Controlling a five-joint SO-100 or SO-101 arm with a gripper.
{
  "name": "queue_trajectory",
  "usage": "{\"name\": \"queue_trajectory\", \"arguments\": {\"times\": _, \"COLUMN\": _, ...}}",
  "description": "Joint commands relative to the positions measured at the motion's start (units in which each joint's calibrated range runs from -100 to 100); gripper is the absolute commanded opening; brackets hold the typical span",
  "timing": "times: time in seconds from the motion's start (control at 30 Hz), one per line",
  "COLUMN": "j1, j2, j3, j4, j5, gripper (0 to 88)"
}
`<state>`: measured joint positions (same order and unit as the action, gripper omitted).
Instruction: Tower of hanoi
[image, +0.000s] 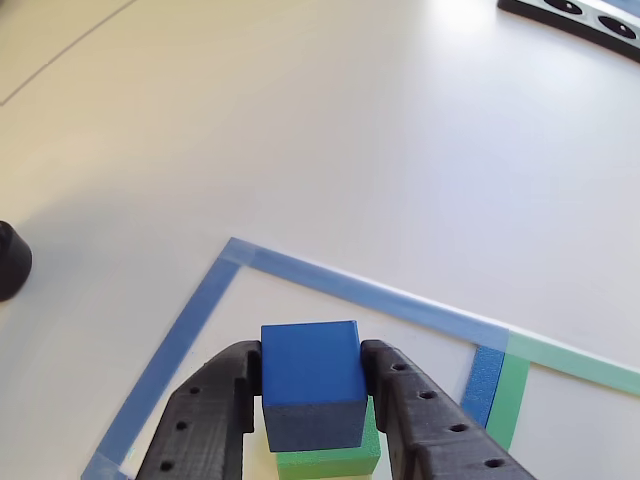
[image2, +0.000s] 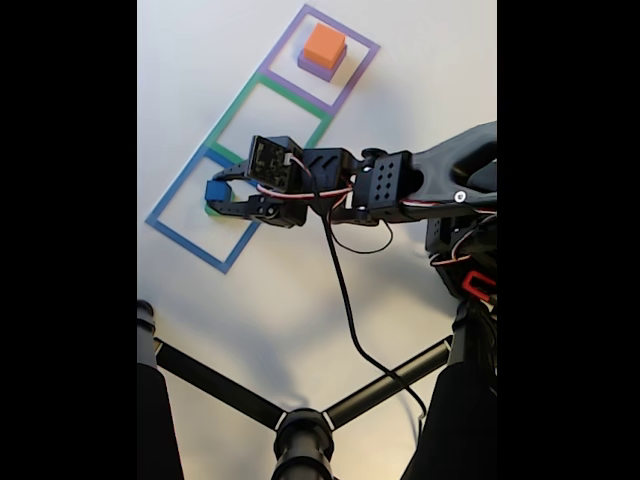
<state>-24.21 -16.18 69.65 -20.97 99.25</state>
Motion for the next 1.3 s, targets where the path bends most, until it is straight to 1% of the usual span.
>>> {"name": "queue_trajectory", "arguments": {"times": 0.0, "j1": 1.0, "j2": 2.2, "j3": -1.6, "j4": -4.9, "j5": 0.8, "gripper": 2.6}}
{"name": "queue_trajectory", "arguments": {"times": 0.2, "j1": 1.9, "j2": 7.8, "j3": -3.0, "j4": -9.5, "j5": 0.8, "gripper": 2.6}}
{"name": "queue_trajectory", "arguments": {"times": 0.43, "j1": 2.1, "j2": 12.4, "j3": -5.7, "j4": -12.1, "j5": 0.8, "gripper": 2.6}}
{"name": "queue_trajectory", "arguments": {"times": 0.73, "j1": 2.0, "j2": 13.1, "j3": -5.1, "j4": -12.3, "j5": 0.8, "gripper": 2.8}}
{"name": "queue_trajectory", "arguments": {"times": 1.27, "j1": 2.3, "j2": 17.3, "j3": -4.3, "j4": -16.7, "j5": 0.8, "gripper": 3.9}}
